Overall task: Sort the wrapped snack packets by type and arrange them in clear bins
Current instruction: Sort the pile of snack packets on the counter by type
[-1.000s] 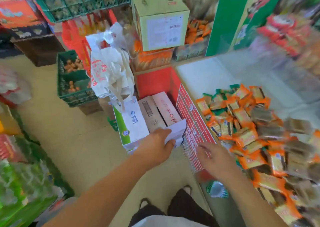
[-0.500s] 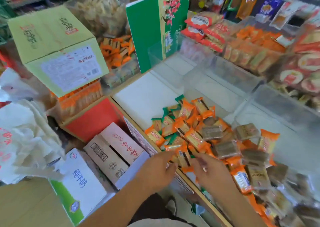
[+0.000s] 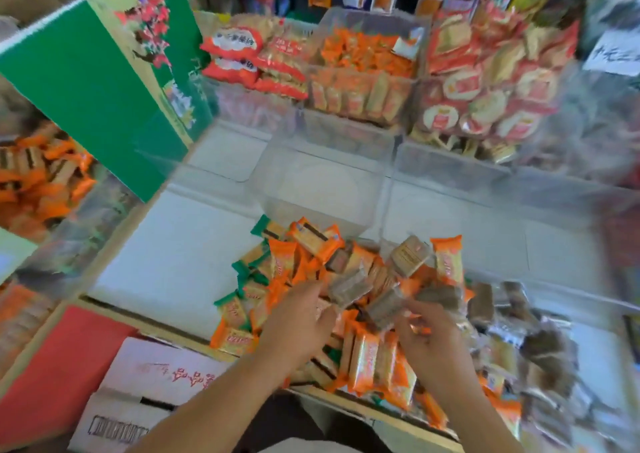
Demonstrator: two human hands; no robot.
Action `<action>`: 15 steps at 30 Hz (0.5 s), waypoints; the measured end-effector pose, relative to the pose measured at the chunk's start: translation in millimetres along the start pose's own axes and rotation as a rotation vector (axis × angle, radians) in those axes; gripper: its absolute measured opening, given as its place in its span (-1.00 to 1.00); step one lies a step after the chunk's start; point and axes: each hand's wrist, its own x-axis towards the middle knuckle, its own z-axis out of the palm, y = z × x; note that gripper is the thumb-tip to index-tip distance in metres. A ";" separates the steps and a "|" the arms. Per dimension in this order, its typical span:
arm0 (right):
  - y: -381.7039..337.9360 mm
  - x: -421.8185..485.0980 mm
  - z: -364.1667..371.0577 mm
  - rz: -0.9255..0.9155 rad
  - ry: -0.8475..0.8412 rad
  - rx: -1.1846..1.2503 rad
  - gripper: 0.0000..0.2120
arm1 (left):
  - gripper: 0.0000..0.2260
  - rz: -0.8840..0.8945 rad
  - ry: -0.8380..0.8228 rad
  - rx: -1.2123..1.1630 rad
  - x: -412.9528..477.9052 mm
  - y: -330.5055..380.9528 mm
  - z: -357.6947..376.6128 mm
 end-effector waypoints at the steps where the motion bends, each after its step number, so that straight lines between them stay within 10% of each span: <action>1: 2.0 4.3 -2.8 0.001 0.027 -0.035 -0.70 | -0.69 0.029 0.020 0.092 13.1 3.3 -0.8; 5: 4.7 18.0 -10.7 -0.020 0.017 -0.104 -0.63 | -0.46 0.102 -0.012 0.258 49.2 26.2 17.6; 15: -9.6 29.2 -15.4 -0.134 -0.196 0.173 -0.79 | -0.73 -0.018 0.250 -0.120 18.8 -4.4 25.3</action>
